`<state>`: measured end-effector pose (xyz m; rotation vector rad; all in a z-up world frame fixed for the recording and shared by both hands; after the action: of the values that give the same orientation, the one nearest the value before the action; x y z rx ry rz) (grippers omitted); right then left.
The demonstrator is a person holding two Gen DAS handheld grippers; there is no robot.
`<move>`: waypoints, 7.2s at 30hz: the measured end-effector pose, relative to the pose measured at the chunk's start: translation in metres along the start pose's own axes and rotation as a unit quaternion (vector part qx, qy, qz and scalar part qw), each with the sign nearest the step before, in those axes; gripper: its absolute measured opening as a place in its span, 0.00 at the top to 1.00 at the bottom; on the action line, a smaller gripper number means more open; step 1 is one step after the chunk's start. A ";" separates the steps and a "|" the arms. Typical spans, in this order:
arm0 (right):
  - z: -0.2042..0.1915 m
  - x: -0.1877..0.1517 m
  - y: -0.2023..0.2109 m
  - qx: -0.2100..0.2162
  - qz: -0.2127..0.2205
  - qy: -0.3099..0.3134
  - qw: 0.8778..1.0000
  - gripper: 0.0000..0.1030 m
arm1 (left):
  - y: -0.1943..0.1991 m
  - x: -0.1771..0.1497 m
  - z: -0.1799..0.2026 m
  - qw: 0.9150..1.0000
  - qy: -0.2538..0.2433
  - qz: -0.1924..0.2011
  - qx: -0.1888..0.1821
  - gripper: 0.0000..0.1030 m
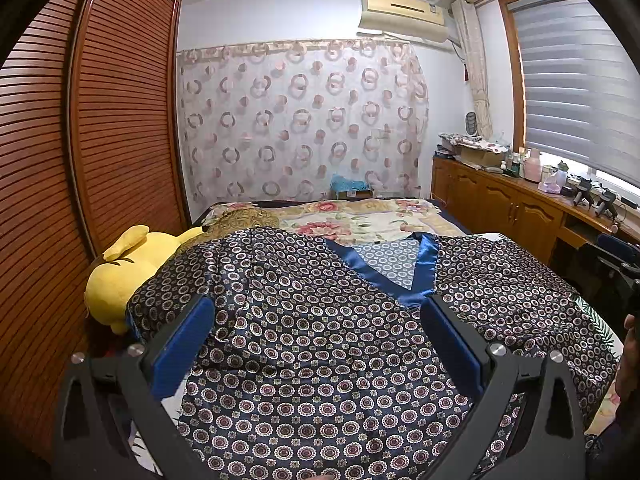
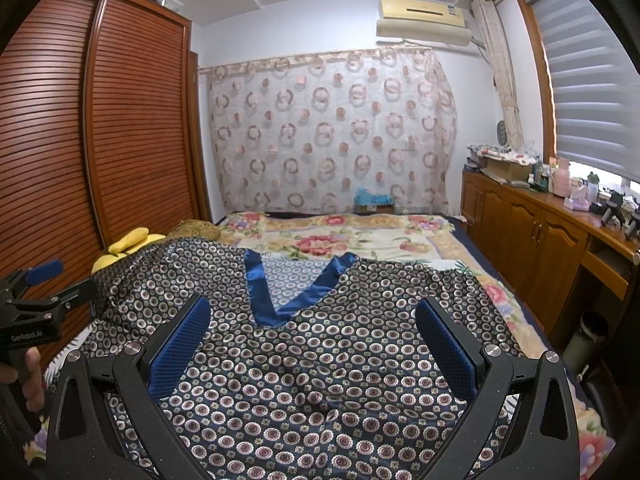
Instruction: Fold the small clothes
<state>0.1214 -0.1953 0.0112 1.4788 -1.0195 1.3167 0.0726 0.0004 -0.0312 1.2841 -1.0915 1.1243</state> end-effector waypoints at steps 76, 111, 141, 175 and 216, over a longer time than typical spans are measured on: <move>-0.116 -0.090 -0.177 0.201 -0.183 0.044 0.961 0.00 | -0.109 -0.078 -0.226 0.980 0.111 -0.151 0.066 0.42; -0.104 -0.089 -0.194 0.207 -0.189 0.021 0.960 0.00 | -0.116 -0.008 -0.168 0.992 0.064 -0.110 -0.006 0.99; -0.072 -0.076 -0.205 0.191 -0.187 0.025 0.963 0.03 | -0.145 0.013 -0.108 0.992 0.017 -0.120 -0.044 0.47; 0.098 -0.083 -0.171 0.023 -0.199 0.012 0.980 0.16 | -0.151 -0.096 -0.009 0.968 -0.005 -0.218 -0.124 0.46; 0.260 -0.133 -0.070 -0.088 -0.285 -0.080 0.951 0.55 | -0.161 -0.124 0.034 0.952 -0.058 -0.259 -0.153 0.00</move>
<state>0.2448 -0.4237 -0.1401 1.5993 -0.7045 0.6866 0.2159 -0.0310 -0.1766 1.2929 -0.8948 0.4706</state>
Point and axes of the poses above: each gripper's, at about its wrist camera, not at the fingertips, and y roughly against the way its jaws point, z to its right, x to its top, the point moved 8 cm from there along -y, roughly the way its jaws point, and after that the axes turned 15 degrees about z, right-handed, at the moved point
